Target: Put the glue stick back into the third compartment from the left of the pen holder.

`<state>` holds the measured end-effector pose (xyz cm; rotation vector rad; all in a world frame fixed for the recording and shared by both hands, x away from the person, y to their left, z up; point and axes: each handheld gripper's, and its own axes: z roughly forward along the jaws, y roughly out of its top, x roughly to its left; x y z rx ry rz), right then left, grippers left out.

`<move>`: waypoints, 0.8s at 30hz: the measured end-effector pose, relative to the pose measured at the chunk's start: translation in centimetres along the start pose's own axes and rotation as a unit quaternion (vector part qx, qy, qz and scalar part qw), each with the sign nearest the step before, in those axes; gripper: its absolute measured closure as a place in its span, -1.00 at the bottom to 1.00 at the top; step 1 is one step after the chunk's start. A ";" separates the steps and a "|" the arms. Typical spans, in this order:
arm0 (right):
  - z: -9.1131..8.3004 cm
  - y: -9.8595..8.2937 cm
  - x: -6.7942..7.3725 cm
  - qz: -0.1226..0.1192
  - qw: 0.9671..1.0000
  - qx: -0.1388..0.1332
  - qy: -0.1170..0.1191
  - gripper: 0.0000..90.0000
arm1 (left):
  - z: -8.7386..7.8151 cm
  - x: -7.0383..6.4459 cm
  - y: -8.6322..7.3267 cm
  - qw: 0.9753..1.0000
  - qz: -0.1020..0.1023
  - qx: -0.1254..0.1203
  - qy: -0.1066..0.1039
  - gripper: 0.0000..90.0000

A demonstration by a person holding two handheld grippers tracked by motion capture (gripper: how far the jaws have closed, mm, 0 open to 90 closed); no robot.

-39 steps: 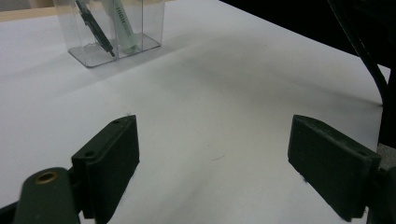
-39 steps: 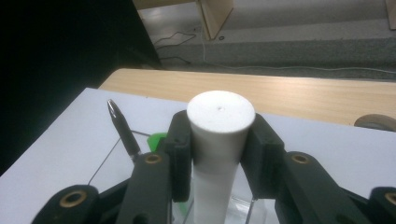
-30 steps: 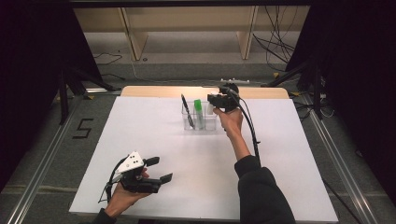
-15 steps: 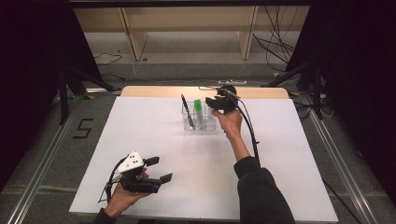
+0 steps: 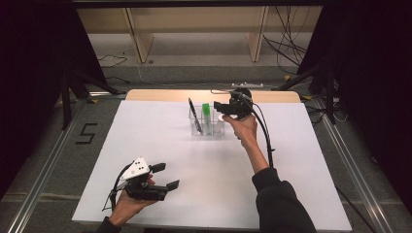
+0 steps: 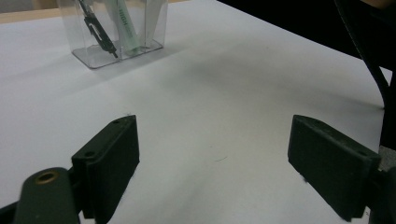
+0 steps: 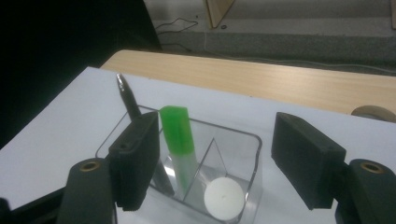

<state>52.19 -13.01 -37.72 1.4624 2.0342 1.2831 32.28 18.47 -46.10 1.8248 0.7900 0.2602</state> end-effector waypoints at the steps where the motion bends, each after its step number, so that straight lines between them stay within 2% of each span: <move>1: -0.3 -0.1 0.1 -0.006 1.000 -0.002 0.002 -0.27 | 0.0 0.0 0.0 1.000 0.001 0.000 0.000 -0.64; 8: -2.4 -1.1 0.4 -0.020 0.999 -0.006 0.030 -0.29 | 0.1 0.0 0.0 1.000 0.004 0.003 0.000 -0.64; 24: -5.3 -3.2 1.0 -0.050 0.997 -0.006 0.055 -0.36 | 0.1 0.1 0.0 1.000 -0.003 0.004 0.000 -0.64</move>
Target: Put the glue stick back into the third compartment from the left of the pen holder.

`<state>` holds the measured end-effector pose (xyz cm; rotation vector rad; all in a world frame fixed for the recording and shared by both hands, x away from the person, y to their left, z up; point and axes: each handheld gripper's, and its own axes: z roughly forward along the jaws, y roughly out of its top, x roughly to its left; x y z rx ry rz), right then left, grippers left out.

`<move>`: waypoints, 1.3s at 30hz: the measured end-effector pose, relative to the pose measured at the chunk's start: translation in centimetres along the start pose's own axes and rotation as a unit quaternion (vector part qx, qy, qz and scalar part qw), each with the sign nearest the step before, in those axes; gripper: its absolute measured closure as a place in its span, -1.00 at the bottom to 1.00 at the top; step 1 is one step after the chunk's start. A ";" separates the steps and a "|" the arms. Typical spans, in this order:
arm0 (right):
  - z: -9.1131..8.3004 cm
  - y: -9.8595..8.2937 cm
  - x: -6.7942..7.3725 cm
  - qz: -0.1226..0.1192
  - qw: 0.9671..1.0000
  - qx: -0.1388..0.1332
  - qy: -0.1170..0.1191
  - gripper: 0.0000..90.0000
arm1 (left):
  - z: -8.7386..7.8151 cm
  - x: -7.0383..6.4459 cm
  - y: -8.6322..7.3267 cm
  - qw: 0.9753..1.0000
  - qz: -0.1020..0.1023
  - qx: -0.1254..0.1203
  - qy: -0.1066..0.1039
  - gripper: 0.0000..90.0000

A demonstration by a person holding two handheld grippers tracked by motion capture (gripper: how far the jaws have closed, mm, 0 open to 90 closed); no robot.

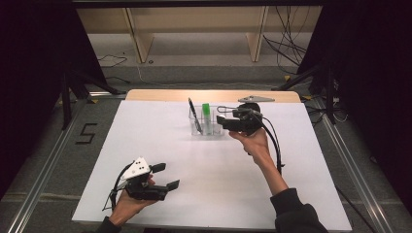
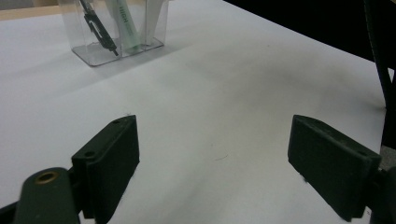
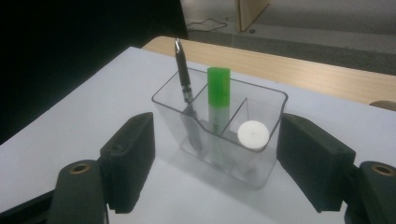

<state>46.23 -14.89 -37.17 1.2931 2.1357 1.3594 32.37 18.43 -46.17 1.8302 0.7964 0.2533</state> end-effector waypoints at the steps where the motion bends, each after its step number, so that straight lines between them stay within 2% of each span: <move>1: -0.2 -0.1 0.1 -0.002 1.000 0.000 0.001 -0.37 | 0.0 0.0 0.0 1.000 -0.001 0.000 0.000 -0.64; 11: -2.0 -1.5 0.8 -0.016 1.000 -0.005 0.023 -0.44 | 0.0 0.0 0.0 1.000 -0.004 0.001 -0.002 -0.64; 21: -3.6 -3.3 1.1 -0.018 0.999 -0.020 0.047 -0.48 | 0.0 0.1 0.0 1.000 -0.009 0.002 -0.004 -0.64; 39: -5.7 -6.5 1.2 -0.028 0.997 -0.034 0.059 -0.53 | 0.1 0.0 0.0 1.000 -0.005 0.004 -0.007 -0.64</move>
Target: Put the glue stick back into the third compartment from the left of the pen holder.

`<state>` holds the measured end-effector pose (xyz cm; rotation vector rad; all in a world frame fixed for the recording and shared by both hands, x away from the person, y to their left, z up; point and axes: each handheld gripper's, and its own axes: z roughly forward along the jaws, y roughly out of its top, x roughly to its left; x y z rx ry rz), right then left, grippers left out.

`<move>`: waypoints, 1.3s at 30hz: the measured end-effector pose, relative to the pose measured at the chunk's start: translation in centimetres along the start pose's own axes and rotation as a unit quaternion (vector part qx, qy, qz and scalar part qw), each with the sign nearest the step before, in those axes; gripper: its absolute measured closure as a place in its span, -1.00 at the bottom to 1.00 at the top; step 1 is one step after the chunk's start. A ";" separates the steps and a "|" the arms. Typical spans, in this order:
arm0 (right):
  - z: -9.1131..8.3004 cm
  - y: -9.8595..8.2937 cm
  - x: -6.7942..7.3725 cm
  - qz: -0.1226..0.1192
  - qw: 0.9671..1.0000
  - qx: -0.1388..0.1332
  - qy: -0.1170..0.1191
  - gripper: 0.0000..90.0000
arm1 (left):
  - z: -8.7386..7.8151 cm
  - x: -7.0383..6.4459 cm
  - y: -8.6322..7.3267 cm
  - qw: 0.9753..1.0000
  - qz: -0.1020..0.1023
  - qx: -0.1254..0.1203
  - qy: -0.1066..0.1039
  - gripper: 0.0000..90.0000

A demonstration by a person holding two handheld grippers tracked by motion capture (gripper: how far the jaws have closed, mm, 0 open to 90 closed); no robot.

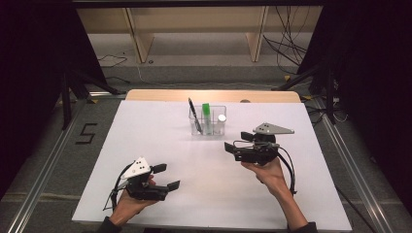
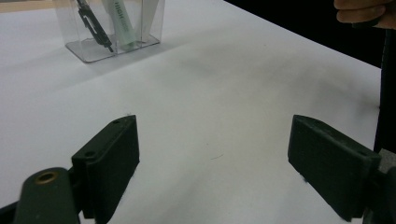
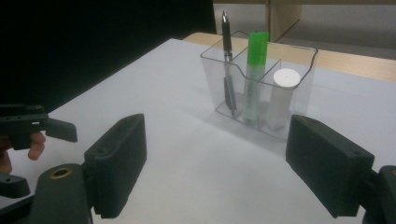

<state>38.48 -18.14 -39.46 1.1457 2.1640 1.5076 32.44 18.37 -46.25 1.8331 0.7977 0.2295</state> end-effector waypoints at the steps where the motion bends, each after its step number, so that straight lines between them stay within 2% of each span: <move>1: -0.1 -0.2 0.1 -0.002 1.000 0.000 0.000 -0.53 | 0.0 0.0 0.0 1.000 -0.001 0.001 0.000 -0.64; 11: -1.6 -2.0 0.6 -0.016 1.000 -0.008 0.004 -0.54 | 0.0 0.0 0.0 1.000 0.001 0.004 -0.002 -0.64; 24: -3.2 -5.6 1.3 -0.023 0.999 -0.028 0.024 -0.54 | 0.1 -0.1 0.0 1.000 0.001 0.003 -0.003 -0.64; 32: -4.1 -7.3 1.4 -0.020 0.999 -0.026 0.020 -0.59 | 0.0 -0.2 0.0 1.000 0.005 0.000 -0.008 -0.64; 39: -4.7 -8.4 1.4 -0.025 0.999 -0.023 0.004 -0.64 | -0.2 -0.3 0.1 1.000 0.008 -0.007 -0.018 -0.64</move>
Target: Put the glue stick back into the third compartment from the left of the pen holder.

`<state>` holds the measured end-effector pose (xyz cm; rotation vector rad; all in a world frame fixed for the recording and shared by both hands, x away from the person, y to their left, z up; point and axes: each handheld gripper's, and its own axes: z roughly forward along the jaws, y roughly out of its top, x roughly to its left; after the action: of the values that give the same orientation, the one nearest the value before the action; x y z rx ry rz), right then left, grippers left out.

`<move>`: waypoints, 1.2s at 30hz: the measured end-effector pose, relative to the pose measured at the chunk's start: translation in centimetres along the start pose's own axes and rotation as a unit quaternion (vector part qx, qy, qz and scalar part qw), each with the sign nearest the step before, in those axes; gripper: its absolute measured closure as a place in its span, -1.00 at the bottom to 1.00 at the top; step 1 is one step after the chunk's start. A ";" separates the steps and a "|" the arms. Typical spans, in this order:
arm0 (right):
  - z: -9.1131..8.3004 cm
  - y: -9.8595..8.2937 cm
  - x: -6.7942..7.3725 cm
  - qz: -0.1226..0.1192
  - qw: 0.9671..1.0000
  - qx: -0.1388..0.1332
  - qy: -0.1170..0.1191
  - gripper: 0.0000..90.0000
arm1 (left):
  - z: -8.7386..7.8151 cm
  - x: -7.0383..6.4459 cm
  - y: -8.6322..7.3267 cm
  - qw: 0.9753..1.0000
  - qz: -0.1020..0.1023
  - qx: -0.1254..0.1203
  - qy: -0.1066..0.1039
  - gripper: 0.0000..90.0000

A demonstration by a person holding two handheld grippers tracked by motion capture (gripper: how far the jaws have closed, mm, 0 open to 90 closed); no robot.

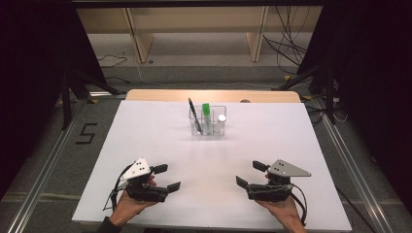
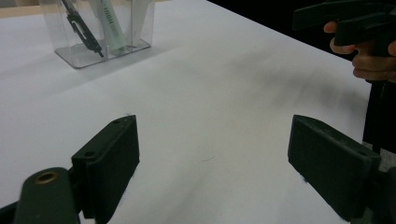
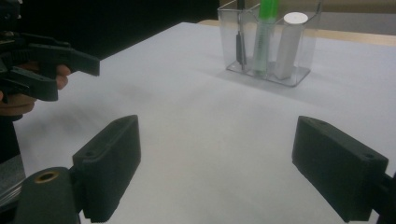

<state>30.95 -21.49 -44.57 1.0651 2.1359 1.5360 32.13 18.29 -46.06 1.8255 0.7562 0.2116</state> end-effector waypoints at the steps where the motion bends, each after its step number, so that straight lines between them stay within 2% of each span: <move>1: -0.1 -0.1 0.0 0.001 1.000 -0.001 -0.001 -0.64 | 0.0 0.0 0.0 1.000 0.001 -0.001 -0.001 -0.64; 15: -0.9 -1.4 0.1 0.003 1.000 0.000 -0.012 -0.65 | 0.1 -0.1 0.0 1.000 0.001 0.000 -0.007 -0.64; 24: -1.2 -1.5 0.0 0.009 1.000 -0.008 -0.015 -0.65 | 0.0 -0.1 0.0 1.000 0.003 0.000 -0.007 -0.64; 36: -1.2 -1.5 0.0 0.005 1.000 -0.007 -0.017 -0.65 | 0.0 -0.1 0.0 1.000 0.001 0.000 -0.006 -0.64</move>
<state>29.59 -22.53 -45.48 1.0897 2.0974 1.5241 32.06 18.20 -46.07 1.8261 0.7454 0.2017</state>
